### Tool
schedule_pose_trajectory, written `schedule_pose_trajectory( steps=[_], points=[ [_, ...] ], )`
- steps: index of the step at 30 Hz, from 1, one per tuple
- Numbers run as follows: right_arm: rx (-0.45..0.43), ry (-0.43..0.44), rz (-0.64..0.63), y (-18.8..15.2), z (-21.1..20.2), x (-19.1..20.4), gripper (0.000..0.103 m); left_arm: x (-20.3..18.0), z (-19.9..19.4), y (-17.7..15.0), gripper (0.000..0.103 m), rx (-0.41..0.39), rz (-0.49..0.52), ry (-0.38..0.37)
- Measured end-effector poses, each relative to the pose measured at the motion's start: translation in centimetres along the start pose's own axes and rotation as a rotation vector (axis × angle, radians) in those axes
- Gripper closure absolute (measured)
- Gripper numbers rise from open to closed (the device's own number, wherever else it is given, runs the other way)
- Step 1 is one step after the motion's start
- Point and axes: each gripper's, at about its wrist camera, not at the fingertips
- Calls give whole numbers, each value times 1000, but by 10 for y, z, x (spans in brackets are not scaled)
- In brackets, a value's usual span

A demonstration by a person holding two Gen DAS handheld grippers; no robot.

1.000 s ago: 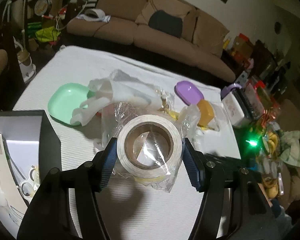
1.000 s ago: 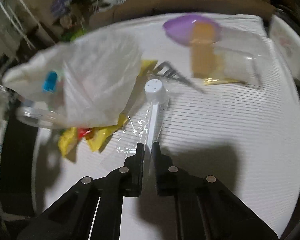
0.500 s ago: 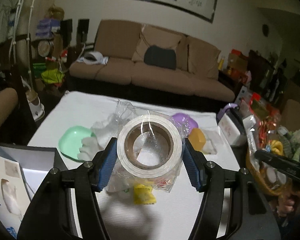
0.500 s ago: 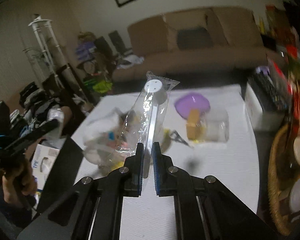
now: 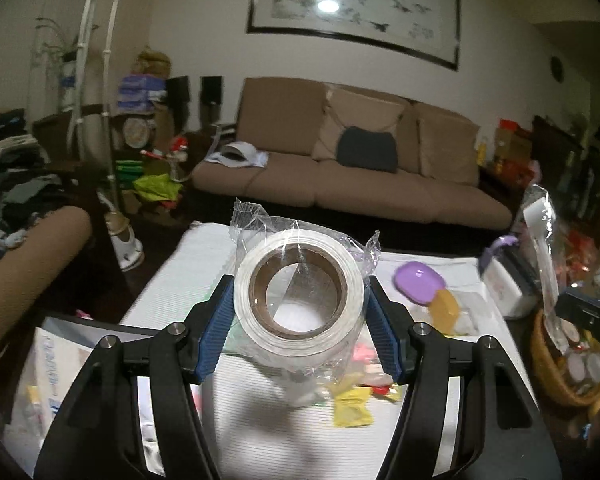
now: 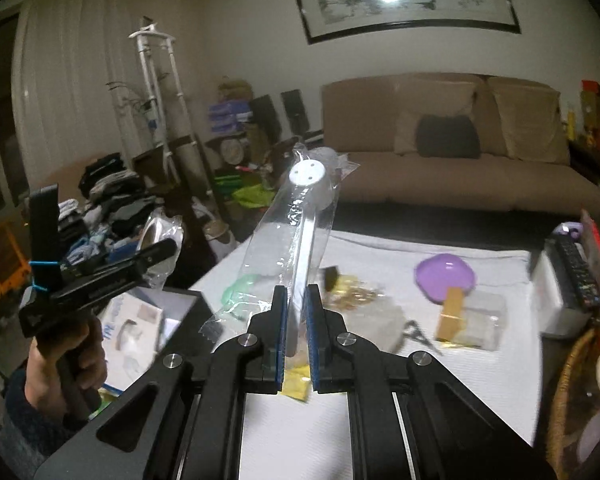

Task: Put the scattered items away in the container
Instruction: 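Carry the tape roll with the left tool while the right tool carries the stick to the white box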

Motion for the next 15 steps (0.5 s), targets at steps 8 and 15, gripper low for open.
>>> schedule_pose_trajectory(
  steps=[8,15],
  points=[
    [11,85,-38,8,40,67,95,73,-24,2,44,3,-56,213],
    [50,214,-77,5,80,137,95,134,-45,-1,44,15,-119,344]
  ],
)
Point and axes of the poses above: each gripper's, at about its wrist camera, not at the fingertips, and z roughly the way its jaws point, x to its left, y to its top, and after that the axes turned 7 degrees about -y, right-handed
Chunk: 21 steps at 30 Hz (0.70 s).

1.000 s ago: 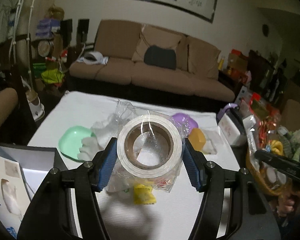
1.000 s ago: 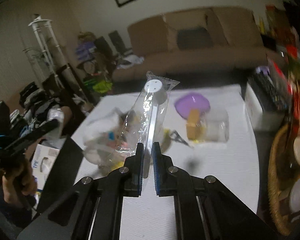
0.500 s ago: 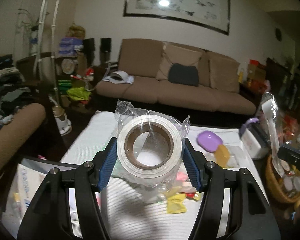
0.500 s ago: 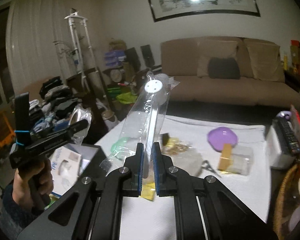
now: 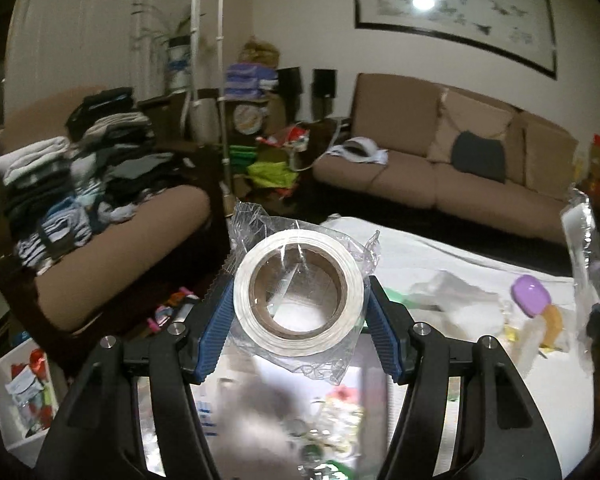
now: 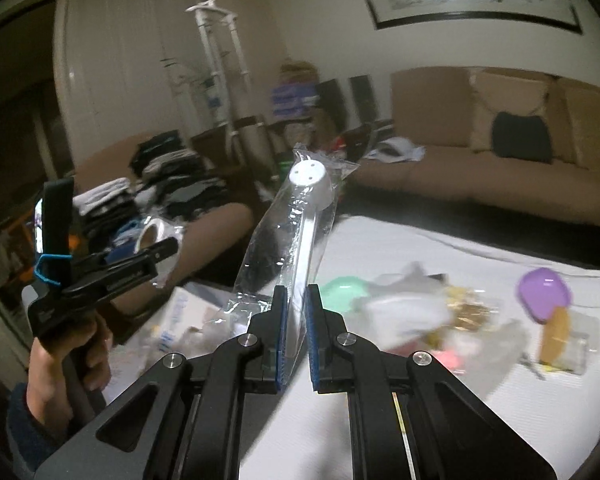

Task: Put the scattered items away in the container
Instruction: 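Carry the tape roll with the left tool while the right tool carries the stick to the white box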

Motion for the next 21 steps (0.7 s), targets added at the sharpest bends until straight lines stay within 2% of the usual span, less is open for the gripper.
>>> schedule_pose_trajectory(
  steps=[9,16,21],
  points=[
    [32,142,-45,4,52,66,95,50,8,-5,44,48,-33,88],
    [91,192,-34,-15,87,80,95,72,19,-14,44,93,-64,119],
    [135,196,-32,-25,104,84,95,85,27,-18,44,128,-97,118]
  ],
)
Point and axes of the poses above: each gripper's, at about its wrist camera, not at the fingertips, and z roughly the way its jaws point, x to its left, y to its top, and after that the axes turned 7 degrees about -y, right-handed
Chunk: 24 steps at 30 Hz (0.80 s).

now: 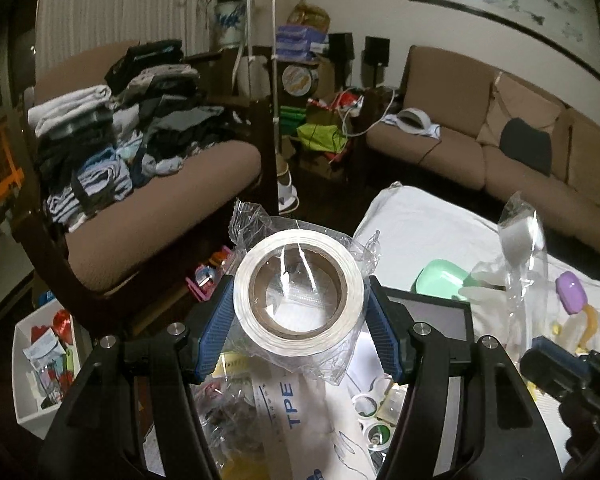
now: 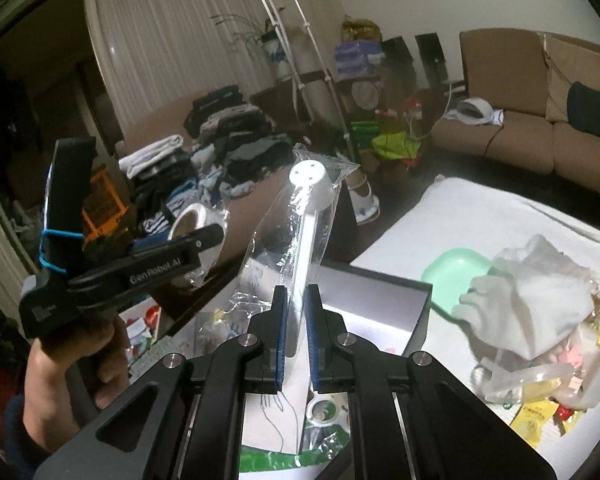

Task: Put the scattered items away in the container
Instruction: 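Carry the tape roll with the left tool while the right tool carries the stick to the white box, then open the left tool over the box while the right tool releases the stick into it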

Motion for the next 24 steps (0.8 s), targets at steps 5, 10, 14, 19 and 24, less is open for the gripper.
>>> schedule_pose_trajectory(
  steps=[5,10,14,19,24],
  points=[
    [43,-7,31,-6,9,-8,95,3,9,-4,44,35,-5,1],
    [90,-18,42,-13,18,-13,95,-3,15,-7,44,63,7,5],
    [117,-17,46,-15,24,-12,95,-5,17,-7,44,71,16,6],
    [171,-26,35,-24,34,-12,95,-6,21,-8,44,86,23,3],
    [184,-26,52,-28,35,-17,95,-9,24,-8,43,99,32,7]
  ],
)
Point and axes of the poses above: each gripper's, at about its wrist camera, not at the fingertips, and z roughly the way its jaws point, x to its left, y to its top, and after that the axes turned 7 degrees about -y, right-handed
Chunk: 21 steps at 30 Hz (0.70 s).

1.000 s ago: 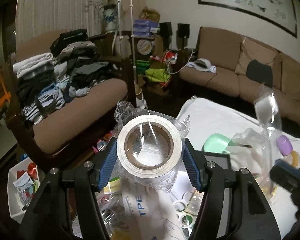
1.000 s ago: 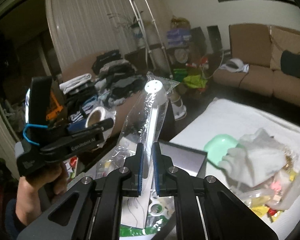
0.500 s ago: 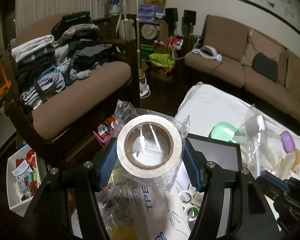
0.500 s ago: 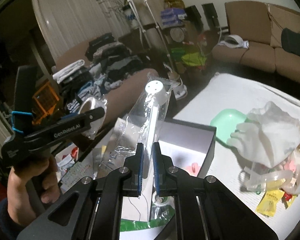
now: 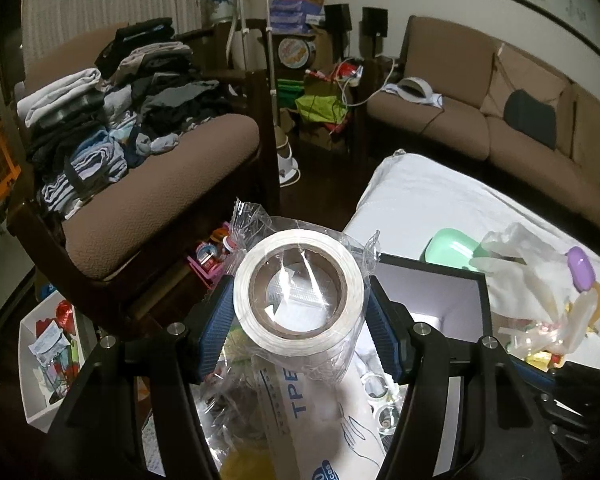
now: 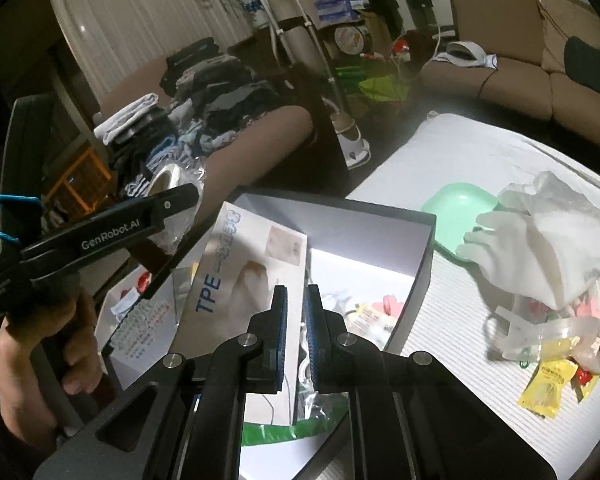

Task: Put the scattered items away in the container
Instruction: 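Open the left tool over the box while the right tool releases the stick into it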

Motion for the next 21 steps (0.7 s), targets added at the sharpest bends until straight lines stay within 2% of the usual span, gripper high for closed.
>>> schedule_pose_trajectory(
  steps=[4,6,8,11,12,16,21],
  points=[
    [0,-14,9,-2,-8,-9,94,-1,2,0,43,7,4,1],
    [3,-39,15,-5,-14,-18,89,-3,4,0,42,17,9,7],
    [4,-84,23,-9,-20,-28,64,-6,5,0,36,20,9,24],
    [-8,-152,26,-25,-40,-50,49,-10,-1,1,13,-5,3,43],
    [-11,-173,23,-32,-49,-61,49,-12,-3,2,8,-16,3,39],
    [-2,-270,42,-57,-82,-102,45,-27,-6,4,7,-18,23,3],
    [5,-376,136,-92,-131,-166,41,-67,-2,0,3,13,120,-22]
  ],
)
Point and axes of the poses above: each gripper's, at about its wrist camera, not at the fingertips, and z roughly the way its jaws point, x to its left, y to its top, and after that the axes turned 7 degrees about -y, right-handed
